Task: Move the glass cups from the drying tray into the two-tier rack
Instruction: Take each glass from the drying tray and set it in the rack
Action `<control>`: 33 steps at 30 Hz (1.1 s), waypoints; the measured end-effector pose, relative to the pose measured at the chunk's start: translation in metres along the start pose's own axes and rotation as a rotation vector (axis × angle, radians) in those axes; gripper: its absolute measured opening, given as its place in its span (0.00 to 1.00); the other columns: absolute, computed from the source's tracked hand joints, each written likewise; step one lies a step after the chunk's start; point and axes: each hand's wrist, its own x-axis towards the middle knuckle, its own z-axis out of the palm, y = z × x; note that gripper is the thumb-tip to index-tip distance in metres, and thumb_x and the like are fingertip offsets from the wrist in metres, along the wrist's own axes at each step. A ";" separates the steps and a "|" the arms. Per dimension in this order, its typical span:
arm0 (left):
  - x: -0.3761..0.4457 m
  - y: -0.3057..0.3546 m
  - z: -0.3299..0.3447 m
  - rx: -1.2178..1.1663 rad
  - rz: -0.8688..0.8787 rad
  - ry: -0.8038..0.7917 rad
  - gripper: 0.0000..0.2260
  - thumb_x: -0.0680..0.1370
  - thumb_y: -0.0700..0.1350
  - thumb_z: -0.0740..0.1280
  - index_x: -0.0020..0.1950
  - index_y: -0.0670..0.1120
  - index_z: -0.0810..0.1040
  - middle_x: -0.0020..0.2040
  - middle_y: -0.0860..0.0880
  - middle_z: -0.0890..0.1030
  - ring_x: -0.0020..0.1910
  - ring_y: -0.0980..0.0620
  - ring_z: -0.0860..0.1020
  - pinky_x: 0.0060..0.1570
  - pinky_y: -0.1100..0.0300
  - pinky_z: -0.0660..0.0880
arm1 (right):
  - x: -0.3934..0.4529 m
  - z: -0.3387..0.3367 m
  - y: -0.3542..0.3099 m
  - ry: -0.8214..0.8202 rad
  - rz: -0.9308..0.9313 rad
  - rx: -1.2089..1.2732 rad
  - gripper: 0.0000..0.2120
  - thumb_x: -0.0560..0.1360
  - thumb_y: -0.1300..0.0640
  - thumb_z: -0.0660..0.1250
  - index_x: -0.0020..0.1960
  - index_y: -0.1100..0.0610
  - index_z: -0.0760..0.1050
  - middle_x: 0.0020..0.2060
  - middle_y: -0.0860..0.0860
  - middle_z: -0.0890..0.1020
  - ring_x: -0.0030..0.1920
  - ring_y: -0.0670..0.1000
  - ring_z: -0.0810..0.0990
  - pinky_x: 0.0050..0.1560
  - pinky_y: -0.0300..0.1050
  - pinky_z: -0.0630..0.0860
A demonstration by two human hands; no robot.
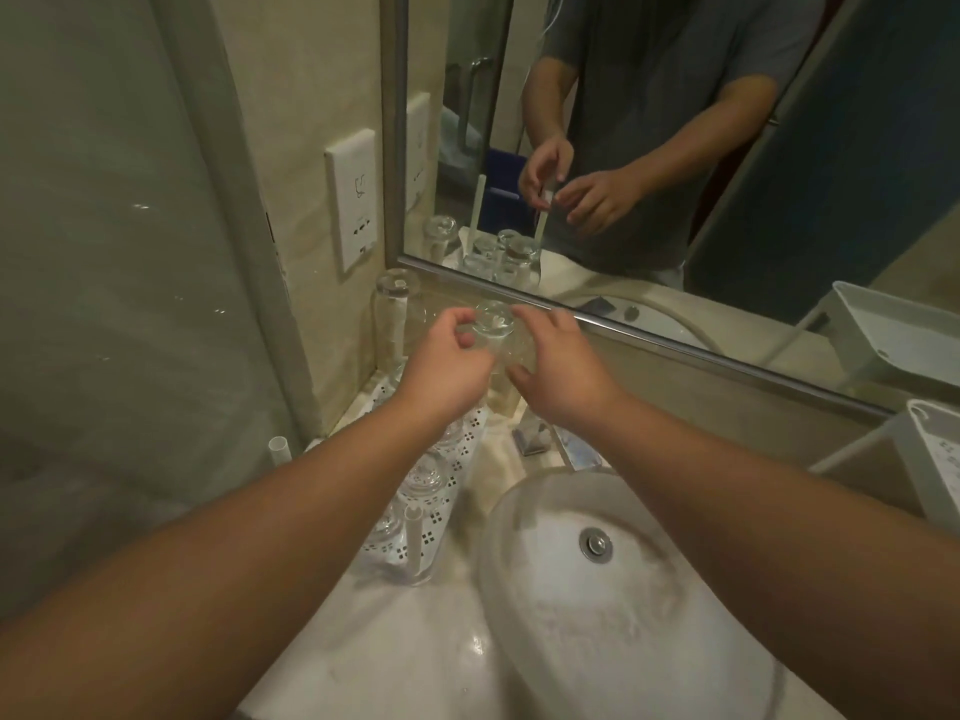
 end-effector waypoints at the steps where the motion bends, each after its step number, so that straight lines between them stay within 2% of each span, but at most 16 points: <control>1: 0.006 0.000 0.000 0.022 -0.011 -0.004 0.22 0.78 0.39 0.65 0.71 0.53 0.69 0.60 0.50 0.74 0.45 0.50 0.81 0.39 0.56 0.77 | 0.010 0.000 -0.002 -0.003 -0.003 -0.038 0.32 0.75 0.51 0.70 0.75 0.45 0.60 0.66 0.53 0.68 0.57 0.55 0.77 0.56 0.53 0.76; 4: 0.022 -0.001 0.000 0.105 -0.025 -0.027 0.26 0.78 0.39 0.66 0.75 0.52 0.65 0.60 0.49 0.73 0.42 0.51 0.79 0.38 0.58 0.75 | 0.036 0.006 -0.005 -0.034 -0.009 -0.135 0.33 0.74 0.48 0.70 0.75 0.46 0.59 0.68 0.54 0.68 0.59 0.58 0.76 0.56 0.53 0.76; 8: 0.042 -0.003 -0.002 0.202 -0.041 -0.026 0.27 0.79 0.39 0.65 0.77 0.50 0.63 0.46 0.56 0.71 0.40 0.49 0.78 0.44 0.51 0.77 | 0.063 0.013 -0.007 -0.073 -0.017 -0.235 0.32 0.75 0.45 0.68 0.75 0.48 0.59 0.68 0.55 0.68 0.58 0.59 0.77 0.51 0.50 0.74; 11: 0.053 -0.005 -0.006 0.261 -0.059 -0.026 0.28 0.79 0.36 0.64 0.77 0.49 0.62 0.43 0.58 0.69 0.49 0.47 0.81 0.53 0.46 0.80 | 0.080 0.021 -0.006 -0.122 -0.007 -0.291 0.31 0.75 0.43 0.67 0.74 0.48 0.59 0.68 0.56 0.67 0.59 0.60 0.77 0.51 0.52 0.77; 13: 0.059 -0.009 -0.008 0.285 -0.074 -0.035 0.29 0.78 0.34 0.63 0.78 0.49 0.62 0.42 0.57 0.68 0.54 0.45 0.81 0.55 0.45 0.79 | 0.089 0.025 -0.004 -0.145 0.019 -0.314 0.31 0.75 0.41 0.66 0.74 0.47 0.60 0.68 0.56 0.68 0.59 0.60 0.78 0.51 0.53 0.77; 15: 0.063 -0.012 -0.008 0.296 -0.095 -0.034 0.30 0.78 0.33 0.62 0.78 0.50 0.61 0.44 0.56 0.70 0.53 0.45 0.81 0.54 0.47 0.80 | 0.096 0.028 -0.003 -0.167 0.027 -0.332 0.31 0.74 0.40 0.65 0.74 0.47 0.60 0.66 0.56 0.70 0.58 0.59 0.78 0.50 0.53 0.77; 16: 0.065 -0.014 -0.009 0.296 -0.106 -0.034 0.30 0.78 0.33 0.62 0.78 0.50 0.61 0.48 0.54 0.73 0.53 0.45 0.81 0.53 0.48 0.80 | 0.099 0.030 -0.002 -0.176 0.020 -0.339 0.32 0.74 0.39 0.65 0.74 0.47 0.60 0.66 0.56 0.70 0.58 0.59 0.78 0.50 0.53 0.77; 19: 0.072 -0.021 -0.008 0.289 -0.123 -0.042 0.31 0.78 0.34 0.62 0.79 0.50 0.60 0.68 0.47 0.73 0.59 0.45 0.79 0.58 0.48 0.79 | 0.107 0.035 -0.003 -0.207 0.002 -0.337 0.33 0.73 0.37 0.66 0.73 0.49 0.62 0.63 0.57 0.72 0.58 0.59 0.77 0.52 0.53 0.77; 21: 0.074 -0.024 -0.006 0.295 -0.131 -0.048 0.31 0.77 0.35 0.62 0.79 0.50 0.60 0.73 0.46 0.70 0.63 0.43 0.77 0.61 0.46 0.77 | 0.110 0.039 -0.004 -0.235 0.014 -0.313 0.34 0.72 0.37 0.67 0.72 0.50 0.64 0.63 0.57 0.73 0.58 0.60 0.77 0.53 0.53 0.77; 27: 0.075 -0.031 -0.002 0.218 -0.165 -0.049 0.32 0.77 0.34 0.63 0.79 0.50 0.61 0.71 0.46 0.72 0.60 0.46 0.78 0.59 0.48 0.78 | 0.118 0.040 -0.004 -0.286 0.000 -0.322 0.29 0.74 0.43 0.67 0.70 0.54 0.67 0.61 0.58 0.75 0.56 0.59 0.78 0.50 0.49 0.76; 29: 0.074 -0.032 -0.001 0.133 -0.189 -0.037 0.31 0.76 0.35 0.63 0.78 0.49 0.63 0.66 0.47 0.74 0.58 0.44 0.80 0.56 0.49 0.80 | 0.119 0.038 -0.004 -0.291 -0.001 -0.315 0.27 0.74 0.45 0.68 0.70 0.53 0.68 0.60 0.57 0.76 0.56 0.58 0.78 0.48 0.48 0.75; 31: 0.071 -0.030 -0.002 0.049 -0.204 -0.013 0.29 0.76 0.36 0.63 0.77 0.49 0.65 0.66 0.45 0.75 0.59 0.42 0.80 0.51 0.52 0.79 | 0.119 0.036 -0.006 -0.279 -0.003 -0.317 0.27 0.74 0.45 0.68 0.70 0.52 0.69 0.60 0.57 0.76 0.55 0.58 0.78 0.46 0.47 0.74; 33: 0.068 -0.027 -0.003 -0.003 -0.212 0.006 0.28 0.76 0.36 0.62 0.76 0.49 0.67 0.64 0.44 0.76 0.53 0.45 0.81 0.49 0.53 0.78 | 0.117 0.031 -0.006 -0.254 0.002 -0.310 0.26 0.74 0.45 0.68 0.69 0.51 0.69 0.60 0.57 0.75 0.55 0.58 0.78 0.46 0.47 0.73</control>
